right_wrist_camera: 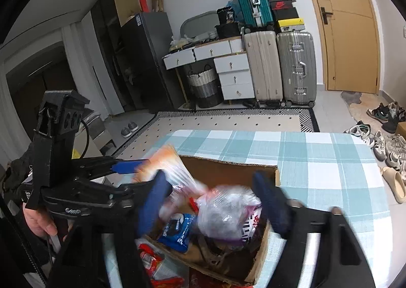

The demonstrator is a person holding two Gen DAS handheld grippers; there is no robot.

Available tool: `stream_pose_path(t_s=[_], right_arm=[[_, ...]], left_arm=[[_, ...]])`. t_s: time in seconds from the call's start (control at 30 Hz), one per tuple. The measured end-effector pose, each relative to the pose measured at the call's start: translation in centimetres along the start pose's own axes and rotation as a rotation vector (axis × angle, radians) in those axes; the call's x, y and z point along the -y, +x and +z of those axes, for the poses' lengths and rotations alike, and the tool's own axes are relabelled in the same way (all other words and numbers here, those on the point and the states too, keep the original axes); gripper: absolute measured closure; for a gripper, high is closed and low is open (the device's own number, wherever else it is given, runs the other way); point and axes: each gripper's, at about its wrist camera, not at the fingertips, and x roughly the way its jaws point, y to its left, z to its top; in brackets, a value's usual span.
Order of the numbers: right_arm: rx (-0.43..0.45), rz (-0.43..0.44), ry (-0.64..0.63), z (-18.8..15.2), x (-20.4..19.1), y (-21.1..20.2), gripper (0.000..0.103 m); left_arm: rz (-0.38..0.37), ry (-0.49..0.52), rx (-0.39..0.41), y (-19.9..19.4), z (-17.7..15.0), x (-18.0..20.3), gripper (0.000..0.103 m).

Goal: Organize snacks
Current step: 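Open both tools to drop the bags into the box, then withdraw both tools from the box back toward the remaining snacks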

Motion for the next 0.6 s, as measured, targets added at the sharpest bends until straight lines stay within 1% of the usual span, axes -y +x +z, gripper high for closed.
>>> stream_pose_path(t_s=[0.1, 0.3, 0.6], right_arm=[[0.014, -0.002, 0.009, 0.1, 0.1, -0.9, 0.024], [0.032, 0.002, 0.023, 0.2, 0.1, -2.7, 0.024], [0.073, -0.005, -0.006, 0.3, -1.9, -6.3, 0.024]], left_arm=[[0.018, 0.010, 0.008, -1.0, -0.2, 0.4, 0.022], [0.024, 0.017, 0.022, -3.3, -0.8, 1.4, 0.022], [0.046, 0.028, 0.055, -7.2, -1.6, 3.0, 0.022]])
